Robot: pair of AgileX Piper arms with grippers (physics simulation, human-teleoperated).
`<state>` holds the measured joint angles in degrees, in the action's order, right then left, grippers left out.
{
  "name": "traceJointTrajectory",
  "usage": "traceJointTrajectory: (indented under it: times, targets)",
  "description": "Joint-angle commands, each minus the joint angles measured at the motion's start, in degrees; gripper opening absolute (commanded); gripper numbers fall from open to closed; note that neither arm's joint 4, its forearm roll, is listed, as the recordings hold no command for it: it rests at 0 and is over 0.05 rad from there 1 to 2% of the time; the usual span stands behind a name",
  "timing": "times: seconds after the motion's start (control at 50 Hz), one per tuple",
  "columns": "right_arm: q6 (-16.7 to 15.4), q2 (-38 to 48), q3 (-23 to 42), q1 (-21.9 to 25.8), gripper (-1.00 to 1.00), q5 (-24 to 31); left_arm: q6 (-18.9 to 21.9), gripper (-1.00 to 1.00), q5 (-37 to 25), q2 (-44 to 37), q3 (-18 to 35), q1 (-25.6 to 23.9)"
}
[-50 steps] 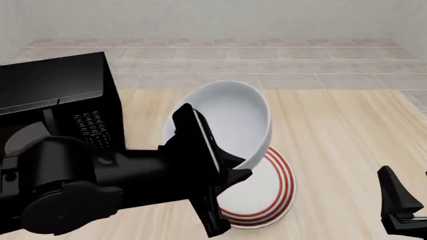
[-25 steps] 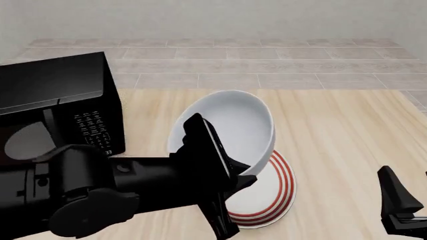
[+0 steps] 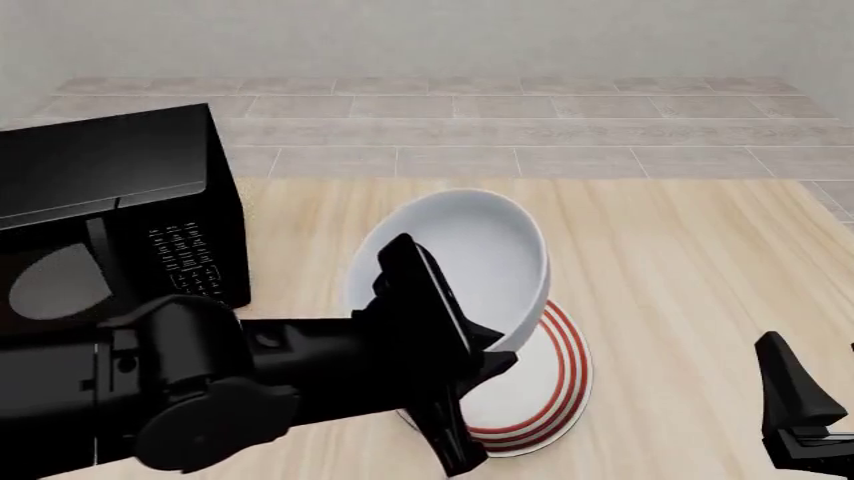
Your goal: Pick up the white bowl and put it on the plate.
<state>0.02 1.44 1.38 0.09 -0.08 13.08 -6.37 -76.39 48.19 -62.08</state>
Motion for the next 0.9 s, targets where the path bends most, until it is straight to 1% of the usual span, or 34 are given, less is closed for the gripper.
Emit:
traceJointTrajectory:
  times: [0.02, 0.36, 0.9]
  targets:
    - [-0.1, 0.2, -0.5, 0.0, 1.00, -0.6, -0.1, -1.00, 1.0, -0.7, 0.3, 0.0]
    - [-0.1, 0.2, -0.5, 0.0, 1.00, -0.7, -0.5, -1.00, 2.3, -1.8, 0.1, 0.5]
    - [-0.1, 0.2, -0.5, 0.0, 1.00, -0.7, -2.3, -1.00, 5.1, -4.4, -0.5, 0.5]
